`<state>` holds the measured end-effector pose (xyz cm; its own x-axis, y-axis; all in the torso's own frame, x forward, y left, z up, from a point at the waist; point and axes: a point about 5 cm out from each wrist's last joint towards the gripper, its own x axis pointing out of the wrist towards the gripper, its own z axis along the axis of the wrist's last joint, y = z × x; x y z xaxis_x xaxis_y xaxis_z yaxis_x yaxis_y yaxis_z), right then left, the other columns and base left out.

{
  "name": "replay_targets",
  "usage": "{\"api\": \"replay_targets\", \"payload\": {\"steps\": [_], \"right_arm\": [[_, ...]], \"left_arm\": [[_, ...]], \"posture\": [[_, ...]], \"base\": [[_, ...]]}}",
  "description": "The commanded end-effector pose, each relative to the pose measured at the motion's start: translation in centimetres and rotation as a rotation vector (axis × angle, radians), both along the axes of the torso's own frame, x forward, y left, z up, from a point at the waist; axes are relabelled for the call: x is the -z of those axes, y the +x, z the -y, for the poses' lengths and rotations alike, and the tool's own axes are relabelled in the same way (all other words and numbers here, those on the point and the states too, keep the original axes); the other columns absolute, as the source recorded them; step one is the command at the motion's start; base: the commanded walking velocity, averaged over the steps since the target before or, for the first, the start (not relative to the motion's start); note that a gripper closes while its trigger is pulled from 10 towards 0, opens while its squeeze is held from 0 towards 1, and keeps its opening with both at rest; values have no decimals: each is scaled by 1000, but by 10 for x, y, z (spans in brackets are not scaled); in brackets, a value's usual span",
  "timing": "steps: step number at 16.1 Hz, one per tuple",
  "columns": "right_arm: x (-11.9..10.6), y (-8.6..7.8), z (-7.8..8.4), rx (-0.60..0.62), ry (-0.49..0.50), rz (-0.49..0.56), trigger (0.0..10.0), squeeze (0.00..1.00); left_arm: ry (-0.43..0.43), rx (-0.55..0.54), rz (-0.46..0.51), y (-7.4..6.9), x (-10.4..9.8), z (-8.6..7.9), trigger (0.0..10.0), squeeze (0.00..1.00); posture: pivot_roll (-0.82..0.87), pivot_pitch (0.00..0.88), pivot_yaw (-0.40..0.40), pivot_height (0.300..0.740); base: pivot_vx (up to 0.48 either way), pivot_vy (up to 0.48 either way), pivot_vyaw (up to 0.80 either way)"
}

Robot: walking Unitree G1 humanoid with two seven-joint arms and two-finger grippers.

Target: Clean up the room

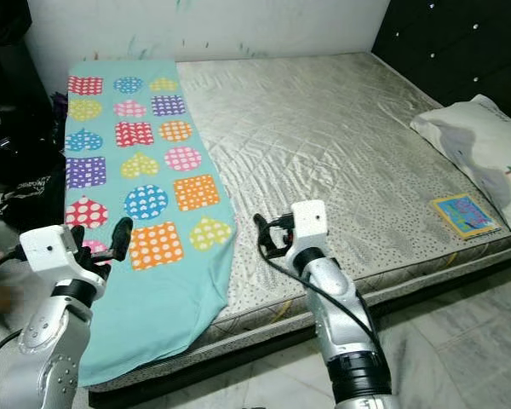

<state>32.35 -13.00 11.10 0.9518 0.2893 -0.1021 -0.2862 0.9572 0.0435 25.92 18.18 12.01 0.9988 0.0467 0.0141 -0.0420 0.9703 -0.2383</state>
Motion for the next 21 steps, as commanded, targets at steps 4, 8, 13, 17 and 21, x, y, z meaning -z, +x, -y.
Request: {"api": "replay_targets", "payload": {"steps": [4, 8, 13, 17, 21], "right_arm": [[0, 1, 19, 40, -64, 22, 10000, 0], [4, -4, 15, -29, -108, -12, 10000, 0], [36, -23, 24, -9, -186, -144, 10000, 0], [43, -30, 37, 66, -186, -177, 10000, 0], [41, -30, 42, 74, -190, -167, 10000, 0]], "left_arm": [[64, 10, 7, 4, -5, -5, 10000, 0], [75, -31, 2, 1, -11, -13, 10000, 0], [123, -83, -82, -25, 19, -25, 10000, 0], [134, -80, -104, -40, 29, -31, 10000, 0], [129, -115, -82, -39, 27, -29, 10000, 0]], "posture": [[-65, 95, -82, 740], [-47, 115, -139, 740], [-30, 123, -129, 740], [-41, 151, -122, 740], [-43, 141, -144, 740]], "base": [[0, 0, 0], [0, 0, 0], [0, 0, 0], [0, 0, 0], [0, 0, 0]]}}
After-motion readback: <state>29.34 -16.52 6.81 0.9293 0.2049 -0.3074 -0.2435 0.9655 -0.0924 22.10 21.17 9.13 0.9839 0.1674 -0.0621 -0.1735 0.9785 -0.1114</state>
